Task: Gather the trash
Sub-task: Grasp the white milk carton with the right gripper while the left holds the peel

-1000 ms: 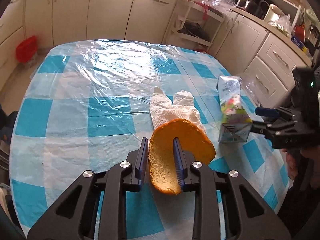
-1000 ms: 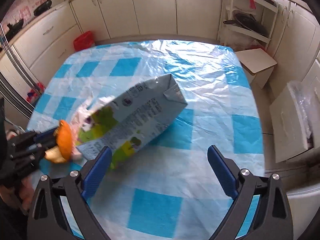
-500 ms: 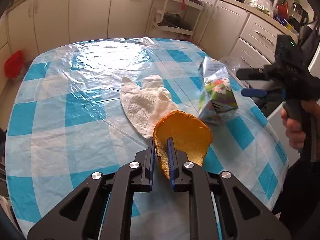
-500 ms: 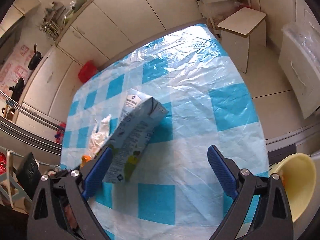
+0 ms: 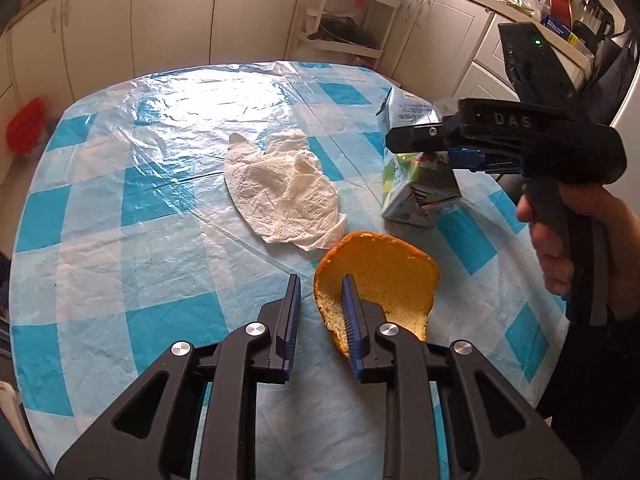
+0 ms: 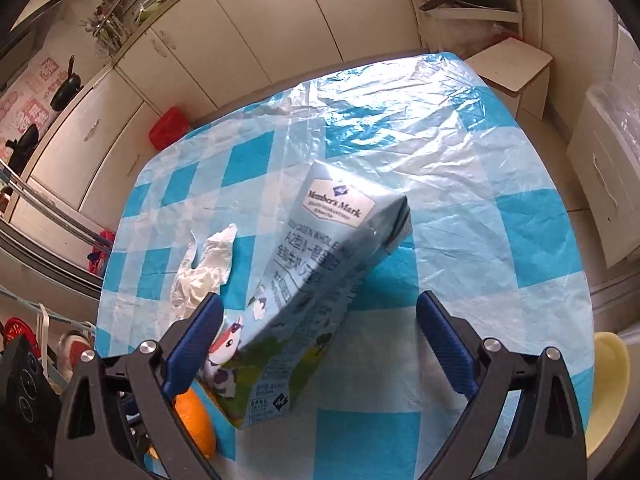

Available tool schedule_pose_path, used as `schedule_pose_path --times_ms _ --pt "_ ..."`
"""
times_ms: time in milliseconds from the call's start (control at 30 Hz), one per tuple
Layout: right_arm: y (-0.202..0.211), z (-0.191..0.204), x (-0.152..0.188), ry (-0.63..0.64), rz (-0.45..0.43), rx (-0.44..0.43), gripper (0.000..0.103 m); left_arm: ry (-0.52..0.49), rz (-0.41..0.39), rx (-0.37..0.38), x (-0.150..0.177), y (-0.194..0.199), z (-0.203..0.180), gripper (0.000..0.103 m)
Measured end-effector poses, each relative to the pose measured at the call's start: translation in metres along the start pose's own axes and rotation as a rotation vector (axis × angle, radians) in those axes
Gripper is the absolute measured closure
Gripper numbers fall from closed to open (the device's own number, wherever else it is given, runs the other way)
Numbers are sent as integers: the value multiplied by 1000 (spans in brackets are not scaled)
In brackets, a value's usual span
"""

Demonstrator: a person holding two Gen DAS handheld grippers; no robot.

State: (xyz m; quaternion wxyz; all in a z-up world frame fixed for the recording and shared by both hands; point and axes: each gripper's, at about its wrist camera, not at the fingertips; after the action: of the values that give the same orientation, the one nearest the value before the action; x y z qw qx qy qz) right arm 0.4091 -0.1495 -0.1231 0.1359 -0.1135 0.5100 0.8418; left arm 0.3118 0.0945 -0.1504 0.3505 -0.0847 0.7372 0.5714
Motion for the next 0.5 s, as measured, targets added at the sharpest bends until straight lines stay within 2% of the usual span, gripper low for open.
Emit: schedule_pose_path --times_ms 33,100,167,200,300,433,500 --pt "4 -1 0 13 16 -22 32 3 -1 -1 -1 -1 0 82" --pt "15 -5 2 50 21 -33 52 16 -6 18 -3 -2 -1 82" --pt "23 -13 3 69 37 -32 67 21 -8 54 -3 -4 -5 82" --pt "26 -16 4 81 41 -23 70 18 -3 78 -3 -4 -8 82" --pt "37 -29 8 104 50 -11 72 -9 6 118 3 -2 -17 82" --pt "47 -31 13 160 46 26 73 -13 12 95 3 -2 -20 82" --pt "45 -27 17 187 46 54 73 -8 10 54 0 -4 -22 76"
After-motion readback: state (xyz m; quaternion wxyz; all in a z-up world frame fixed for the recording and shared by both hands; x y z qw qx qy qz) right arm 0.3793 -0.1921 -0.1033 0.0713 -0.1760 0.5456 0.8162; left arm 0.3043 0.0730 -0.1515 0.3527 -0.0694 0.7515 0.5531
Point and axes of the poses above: each gripper's, at about its wrist camera, not at the fingertips, and y roughly against the way its jaws point, z to its left, x to its underside, and after that the axes turned 12 degrees about -y, right-handed
